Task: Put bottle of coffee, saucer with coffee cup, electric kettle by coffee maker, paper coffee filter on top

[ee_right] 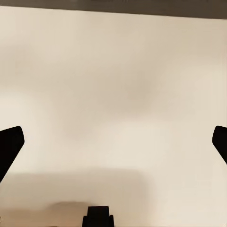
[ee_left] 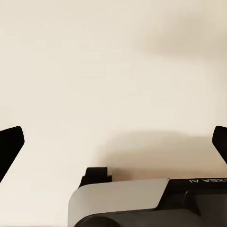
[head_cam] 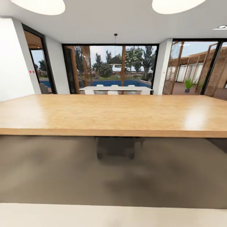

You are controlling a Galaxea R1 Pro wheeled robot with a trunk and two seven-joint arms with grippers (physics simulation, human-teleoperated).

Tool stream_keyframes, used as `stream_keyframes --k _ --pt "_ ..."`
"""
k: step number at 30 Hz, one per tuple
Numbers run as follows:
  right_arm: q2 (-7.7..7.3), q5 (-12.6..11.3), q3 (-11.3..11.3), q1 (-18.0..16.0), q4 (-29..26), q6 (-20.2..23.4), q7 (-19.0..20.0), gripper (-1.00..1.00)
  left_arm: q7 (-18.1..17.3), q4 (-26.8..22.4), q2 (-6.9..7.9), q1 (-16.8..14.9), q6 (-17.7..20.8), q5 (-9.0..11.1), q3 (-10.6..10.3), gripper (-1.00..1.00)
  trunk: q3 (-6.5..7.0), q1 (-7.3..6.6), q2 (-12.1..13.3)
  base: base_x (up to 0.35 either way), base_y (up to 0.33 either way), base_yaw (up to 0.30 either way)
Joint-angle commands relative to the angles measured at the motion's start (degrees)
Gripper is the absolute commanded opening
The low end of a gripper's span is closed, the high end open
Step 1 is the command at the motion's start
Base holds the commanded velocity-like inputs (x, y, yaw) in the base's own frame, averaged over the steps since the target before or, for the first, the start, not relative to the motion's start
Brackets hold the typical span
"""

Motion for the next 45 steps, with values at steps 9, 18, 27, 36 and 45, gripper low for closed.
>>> stream_keyframes --k 9,18,27,36,45 --pt "0.04 0.0 0.0 0.0 0.0 -0.2 -0.1 1.00 -0.1 -0.1 -0.02 0.0 0.0 0.0 0.0 1.00 -0.05 0.00 0.0 0.000 0.000 0.269" --pt "0.10 0.1 0.1 0.0 0.0 -0.1 -0.1 1.00 -0.1 -0.1 -0.02 0.0 0.0 0.0 0.0 1.00 -0.05 0.00 0.0 0.000 0.000 0.275" --pt "0.44 0.1 0.0 0.1 0.4 0.0 0.0 1.00 -0.1 -0.1 -0.09 0.0 0.0 0.0 -0.1 1.00 -0.05 0.00 0.0 0.000 0.000 0.276" --pt "0.49 0.1 0.0 0.1 0.4 0.0 0.0 1.00 -0.1 -0.1 -0.11 0.0 0.0 0.0 -0.2 1.00 -0.05 0.00 0.0 0.000 0.000 0.275" --pt "0.53 0.1 0.0 0.1 0.4 0.0 0.0 1.00 -0.1 -0.1 -0.11 0.0 0.0 0.0 -0.2 1.00 -0.05 0.00 0.0 0.000 0.000 0.275"
